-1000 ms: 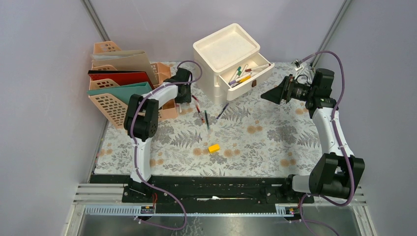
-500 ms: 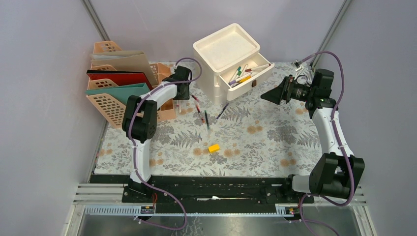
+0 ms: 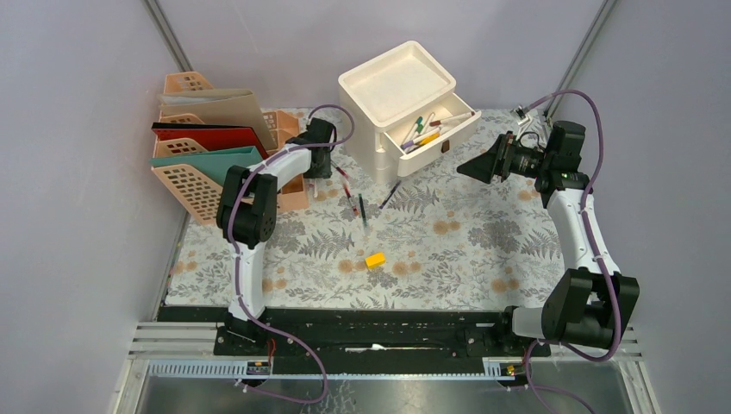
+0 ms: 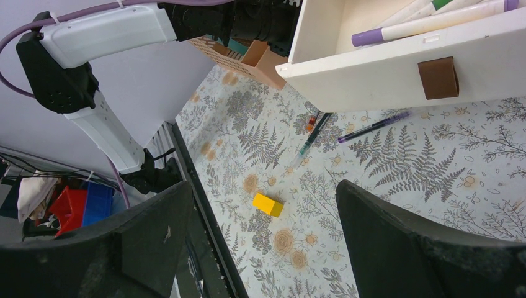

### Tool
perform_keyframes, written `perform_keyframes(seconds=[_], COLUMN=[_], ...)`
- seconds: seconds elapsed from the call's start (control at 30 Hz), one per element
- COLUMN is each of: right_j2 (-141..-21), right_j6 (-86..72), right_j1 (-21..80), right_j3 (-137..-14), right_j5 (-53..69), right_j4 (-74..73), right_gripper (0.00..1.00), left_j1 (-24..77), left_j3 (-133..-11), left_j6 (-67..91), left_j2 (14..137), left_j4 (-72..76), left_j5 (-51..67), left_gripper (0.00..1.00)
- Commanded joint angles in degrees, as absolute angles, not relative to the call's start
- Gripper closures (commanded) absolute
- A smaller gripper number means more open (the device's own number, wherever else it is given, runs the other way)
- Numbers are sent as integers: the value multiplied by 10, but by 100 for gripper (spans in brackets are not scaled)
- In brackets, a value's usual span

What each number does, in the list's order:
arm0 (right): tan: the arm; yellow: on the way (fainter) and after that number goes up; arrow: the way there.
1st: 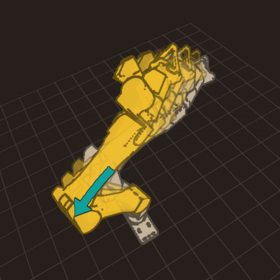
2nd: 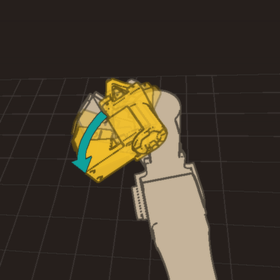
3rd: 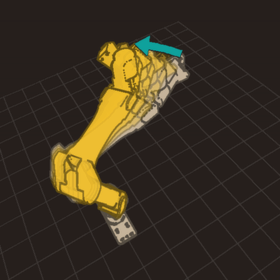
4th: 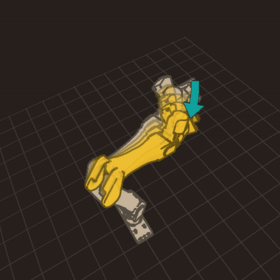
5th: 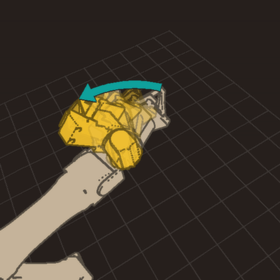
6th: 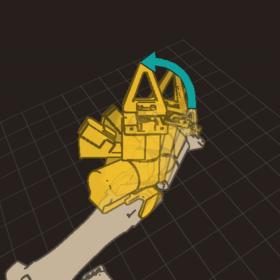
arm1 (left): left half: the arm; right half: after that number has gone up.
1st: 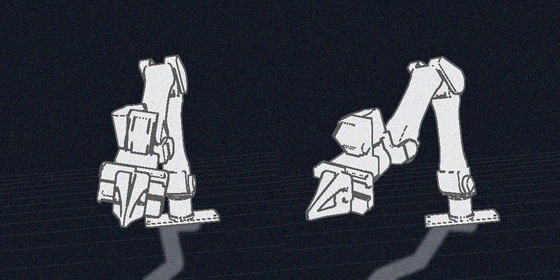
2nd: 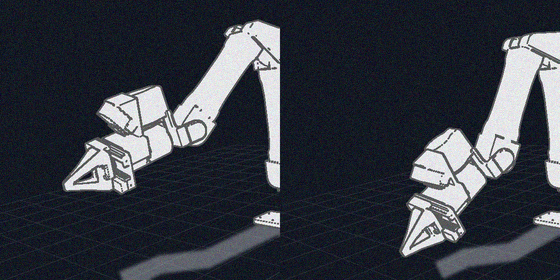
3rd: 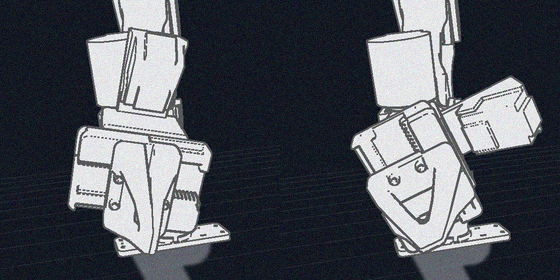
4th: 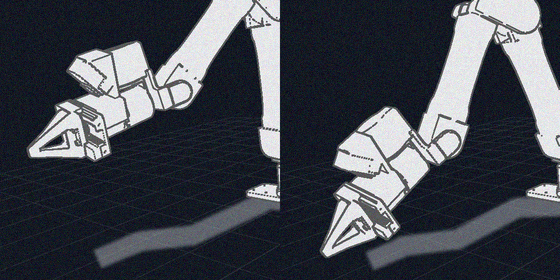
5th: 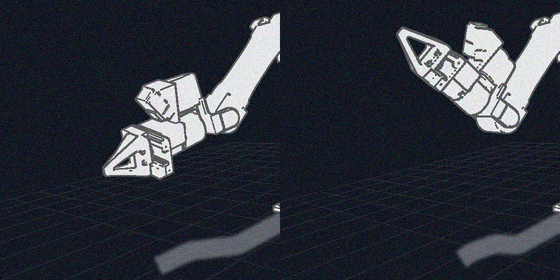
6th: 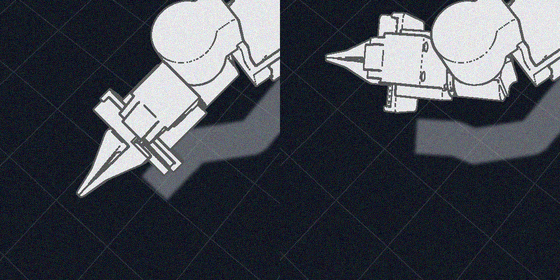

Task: Organize the desk
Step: Pick up the stationery from the center of the board.

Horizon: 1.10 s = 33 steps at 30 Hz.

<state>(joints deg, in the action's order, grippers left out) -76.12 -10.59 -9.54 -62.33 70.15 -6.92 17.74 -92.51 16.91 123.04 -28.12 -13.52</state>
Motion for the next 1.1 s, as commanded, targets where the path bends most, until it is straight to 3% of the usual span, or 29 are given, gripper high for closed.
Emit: perform_keyframes(seconds=[0.0,0.53,0.67,0.87,1.0,1.07], right_j2=[-752,-751,-750,-751,-749,-749], right_j6=[-107,-108,-109,-110,-109,-109], right_j1=[-99,-99,-99,-99,-99,-99], right_j3=[-622,-622,-622,-625,-626,-627], right_j5=[721,722,722,725,729,734], right_j4=[-50,-49,-49,-48,-49,-49], right_gripper=[8,8,8,8,8,8], left_j1=[165,168,168,174,182,189], left_j3=[-925,-917,-914,-905,-880,-859], left_j6=[164,155,159,166,180,189], left_j2=[1250,1243,1243,1236,1212,1188], left_j4=[-310,-327,-327,-326,-318,-306], left_j5=[-120,-155,-131,-101,-88,-88], left_gripper=[63,60,68,72,100,100])
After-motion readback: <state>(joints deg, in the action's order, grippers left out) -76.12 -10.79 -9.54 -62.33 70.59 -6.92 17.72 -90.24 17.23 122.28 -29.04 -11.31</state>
